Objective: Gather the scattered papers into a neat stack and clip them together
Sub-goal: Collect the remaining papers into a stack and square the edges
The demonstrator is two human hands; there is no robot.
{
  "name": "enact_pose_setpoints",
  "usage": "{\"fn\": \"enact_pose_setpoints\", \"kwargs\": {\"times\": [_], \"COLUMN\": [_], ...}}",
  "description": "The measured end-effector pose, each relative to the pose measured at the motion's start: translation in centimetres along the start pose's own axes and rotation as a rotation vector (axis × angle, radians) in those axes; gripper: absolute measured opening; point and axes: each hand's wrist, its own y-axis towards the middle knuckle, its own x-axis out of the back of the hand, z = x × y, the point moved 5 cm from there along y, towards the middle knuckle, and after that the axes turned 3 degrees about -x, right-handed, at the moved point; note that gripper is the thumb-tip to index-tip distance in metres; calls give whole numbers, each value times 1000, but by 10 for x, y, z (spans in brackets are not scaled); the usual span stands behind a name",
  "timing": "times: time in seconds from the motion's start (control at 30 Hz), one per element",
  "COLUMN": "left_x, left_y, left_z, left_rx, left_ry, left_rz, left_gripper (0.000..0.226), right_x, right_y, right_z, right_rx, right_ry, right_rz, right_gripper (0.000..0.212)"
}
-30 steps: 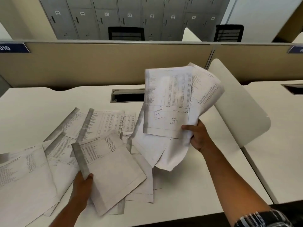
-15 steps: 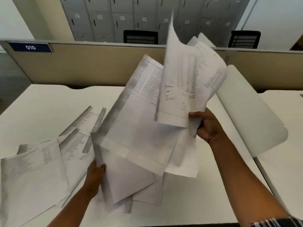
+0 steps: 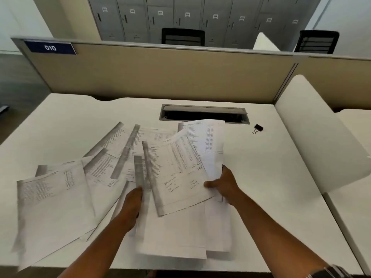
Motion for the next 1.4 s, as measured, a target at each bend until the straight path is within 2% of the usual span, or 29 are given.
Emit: {"fn": "enact_pose_setpoints", "kwargs": {"times": [0.1,0.23,0.3,0.43,0.57,0.63,0.7,0.9,1.0,1.1,1.27,1.4], "left_x": [-1,9,11,24,43,48,49,51,48,36,31,35], "left_y": [0,5,6,7,9,5,2,12,17,12,-2,1], "left_z": [9,17,18,16,14,7,0,-2,4,1,-4,9], "left_rx": [40,-13,-36,-53,-64,-74,-93,-84,-72,-84,-63,98], "left_ry": [-13,191,230,201,157,137,115,115,92,99,73,-47], "left_rz": [-21,-112,-120,-130,-113,-129,-139,-114,-78,-50,-31,-47], "left_gripper": [46,48,41,40,53,48,48,45,54,48,52,33], "right_x": [-17,-30,-25,3,39,55,69,93,85,78,25,-25], "right_y": [-5,-7,-5,1,9,11,9,6,-1,-4,-9,-17], "right_z": [0,-2,-4,-5,-2,2,14,70,86,88,60,20], "right_rx": [28,-30,-52,-69,-93,-87,-67,47,86,93,-24,-78], "right_ry": [-28,99,104,114,312,449,556,704,721,738,533,395], "right_rz": [7,48,14,-108,-162,-150,-113,13,77,98,100,117], "right_gripper": [90,47,36,45,62,67,57,54,53,54,60,75]}}
